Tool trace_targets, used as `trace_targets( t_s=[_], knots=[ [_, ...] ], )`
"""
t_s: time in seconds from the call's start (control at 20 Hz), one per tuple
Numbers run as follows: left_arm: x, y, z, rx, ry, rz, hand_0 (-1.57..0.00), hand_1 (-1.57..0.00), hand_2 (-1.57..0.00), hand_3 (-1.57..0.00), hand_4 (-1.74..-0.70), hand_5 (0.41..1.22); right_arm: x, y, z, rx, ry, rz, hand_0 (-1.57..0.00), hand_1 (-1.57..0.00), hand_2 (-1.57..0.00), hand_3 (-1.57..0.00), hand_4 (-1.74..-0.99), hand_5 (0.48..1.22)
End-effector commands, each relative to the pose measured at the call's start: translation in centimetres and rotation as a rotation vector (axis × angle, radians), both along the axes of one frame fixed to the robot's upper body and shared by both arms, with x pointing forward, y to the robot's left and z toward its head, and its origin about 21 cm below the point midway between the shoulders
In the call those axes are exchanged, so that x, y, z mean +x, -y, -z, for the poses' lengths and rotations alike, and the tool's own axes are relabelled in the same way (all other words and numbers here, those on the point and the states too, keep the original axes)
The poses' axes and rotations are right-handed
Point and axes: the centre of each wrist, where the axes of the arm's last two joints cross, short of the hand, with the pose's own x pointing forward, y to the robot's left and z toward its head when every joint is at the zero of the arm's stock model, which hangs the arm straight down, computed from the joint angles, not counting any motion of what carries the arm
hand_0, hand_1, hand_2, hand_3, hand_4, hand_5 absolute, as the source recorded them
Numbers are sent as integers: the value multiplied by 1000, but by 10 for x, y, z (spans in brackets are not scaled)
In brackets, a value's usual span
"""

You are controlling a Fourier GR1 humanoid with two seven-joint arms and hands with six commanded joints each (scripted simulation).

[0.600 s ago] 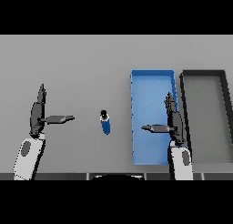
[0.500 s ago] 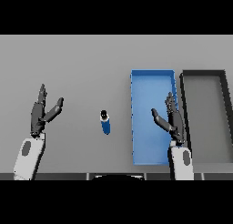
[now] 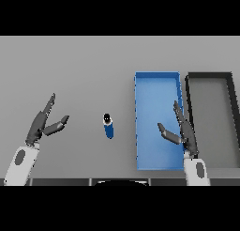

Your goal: Pick up the blue pipe and place it into the blue bin.

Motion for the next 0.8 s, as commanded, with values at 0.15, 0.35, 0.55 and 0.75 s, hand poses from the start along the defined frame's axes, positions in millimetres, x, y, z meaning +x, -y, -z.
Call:
trace_targets(
  t_s=[0.15, 0.35, 0.55, 0.75],
  knots=[
    [-5, 1, 0, -36, -6, 95, 1, 1, 1, 1, -1023, 594, 1, -3, -2, -9, 1, 0, 1, 1, 1, 1, -1218, 589],
    [-10, 14, -10, 3, -56, 245, 1, 1, 1, 1, -1031, 565, 3, -6, -5, -9, 38, -15, 1, 1, 1, 1, -1225, 595],
    [-16, 35, -11, 32, -156, 341, 1, 1, 1, 1, -1063, 498, 4, -4, -2, -14, 43, -24, 1, 1, 1, 1, -1233, 604],
    [-19, 60, -2, 24, -171, 440, 1, 1, 1, 1, -1094, 463, 2, -1, -3, -13, 56, -25, 1, 1, 1, 1, -1256, 616]
  ],
)
